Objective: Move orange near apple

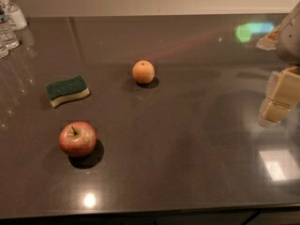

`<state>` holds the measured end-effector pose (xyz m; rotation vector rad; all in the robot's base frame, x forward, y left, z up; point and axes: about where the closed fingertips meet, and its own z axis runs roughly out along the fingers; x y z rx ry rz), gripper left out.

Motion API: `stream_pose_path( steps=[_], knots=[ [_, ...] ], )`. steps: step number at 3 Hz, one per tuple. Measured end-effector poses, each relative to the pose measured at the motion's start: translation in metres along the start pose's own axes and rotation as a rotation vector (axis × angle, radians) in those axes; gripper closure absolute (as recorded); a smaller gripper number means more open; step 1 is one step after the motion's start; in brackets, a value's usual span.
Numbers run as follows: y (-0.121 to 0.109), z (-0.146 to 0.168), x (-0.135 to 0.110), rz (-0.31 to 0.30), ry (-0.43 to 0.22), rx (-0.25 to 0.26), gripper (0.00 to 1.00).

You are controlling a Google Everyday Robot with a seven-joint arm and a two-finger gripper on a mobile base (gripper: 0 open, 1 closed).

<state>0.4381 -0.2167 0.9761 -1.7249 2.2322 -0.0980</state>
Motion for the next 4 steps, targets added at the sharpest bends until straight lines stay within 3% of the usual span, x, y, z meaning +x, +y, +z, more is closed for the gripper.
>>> stream_pose_path(
  steps=[2, 4],
  knots=[
    [0.0, 0.0, 0.0, 0.0, 0.0, 0.0, 0.0],
    [-0.04, 0.036, -0.026, 0.023, -0.082, 0.028, 0.0]
  ],
)
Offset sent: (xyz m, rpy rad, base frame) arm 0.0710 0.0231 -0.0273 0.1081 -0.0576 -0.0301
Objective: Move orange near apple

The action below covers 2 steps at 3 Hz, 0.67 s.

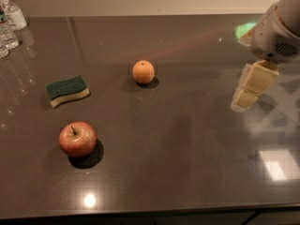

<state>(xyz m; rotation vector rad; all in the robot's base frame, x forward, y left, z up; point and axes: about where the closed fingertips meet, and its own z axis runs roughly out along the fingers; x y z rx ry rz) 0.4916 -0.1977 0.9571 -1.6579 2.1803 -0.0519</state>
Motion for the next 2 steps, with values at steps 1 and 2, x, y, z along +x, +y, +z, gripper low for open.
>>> stream_pose_path(
  steps=[1, 2],
  knots=[
    [-0.026, 0.028, -0.022, -0.005, -0.07, 0.0, 0.0],
    [-0.039, 0.046, -0.039, -0.005, -0.127, -0.008, 0.0]
  ],
)
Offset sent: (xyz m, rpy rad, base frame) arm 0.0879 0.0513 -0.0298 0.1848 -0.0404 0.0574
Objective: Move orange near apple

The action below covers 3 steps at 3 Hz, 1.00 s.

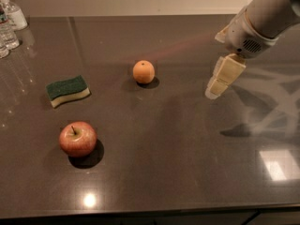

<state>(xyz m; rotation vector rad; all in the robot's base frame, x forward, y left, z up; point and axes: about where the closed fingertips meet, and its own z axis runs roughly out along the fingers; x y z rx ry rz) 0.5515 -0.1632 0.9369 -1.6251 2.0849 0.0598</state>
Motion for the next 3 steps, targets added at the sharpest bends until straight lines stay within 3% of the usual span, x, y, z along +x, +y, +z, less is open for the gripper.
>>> stream_pose_path(
  steps=[3],
  knots=[
    [-0.002, 0.067, -0.06, 0.014, -0.183, -0.095, 0.0]
  ],
)
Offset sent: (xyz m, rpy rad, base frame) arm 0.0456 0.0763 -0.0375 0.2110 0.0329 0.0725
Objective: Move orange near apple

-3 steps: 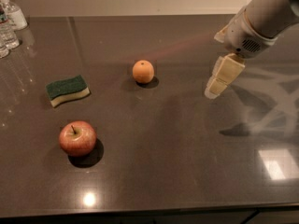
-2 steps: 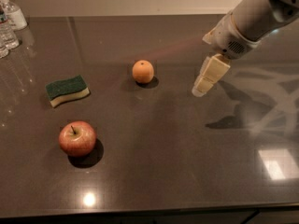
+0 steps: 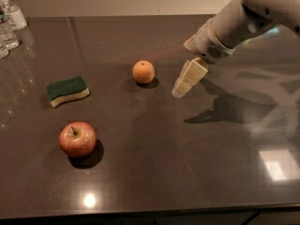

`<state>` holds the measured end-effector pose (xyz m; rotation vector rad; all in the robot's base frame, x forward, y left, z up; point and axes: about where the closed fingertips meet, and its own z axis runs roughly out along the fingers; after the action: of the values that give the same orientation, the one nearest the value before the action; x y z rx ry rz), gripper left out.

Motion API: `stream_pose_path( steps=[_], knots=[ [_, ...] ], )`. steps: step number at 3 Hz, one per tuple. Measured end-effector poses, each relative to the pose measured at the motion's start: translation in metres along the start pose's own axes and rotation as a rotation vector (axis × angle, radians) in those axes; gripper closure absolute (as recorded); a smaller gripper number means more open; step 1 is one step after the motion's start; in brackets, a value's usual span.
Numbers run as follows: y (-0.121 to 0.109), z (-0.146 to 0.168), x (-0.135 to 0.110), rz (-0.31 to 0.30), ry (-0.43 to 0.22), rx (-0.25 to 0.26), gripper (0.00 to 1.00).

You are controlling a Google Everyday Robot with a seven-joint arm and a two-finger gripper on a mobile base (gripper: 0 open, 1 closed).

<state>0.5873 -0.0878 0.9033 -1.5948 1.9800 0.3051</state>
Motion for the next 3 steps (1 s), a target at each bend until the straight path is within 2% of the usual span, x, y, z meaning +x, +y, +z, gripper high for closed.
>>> stream_pose_path(
  steps=[1, 3],
  knots=[
    [0.001, 0.02, -0.016, 0.003, -0.046, -0.028, 0.0],
    [-0.016, 0.051, -0.03, 0.011, -0.071, -0.036, 0.0]
  ],
)
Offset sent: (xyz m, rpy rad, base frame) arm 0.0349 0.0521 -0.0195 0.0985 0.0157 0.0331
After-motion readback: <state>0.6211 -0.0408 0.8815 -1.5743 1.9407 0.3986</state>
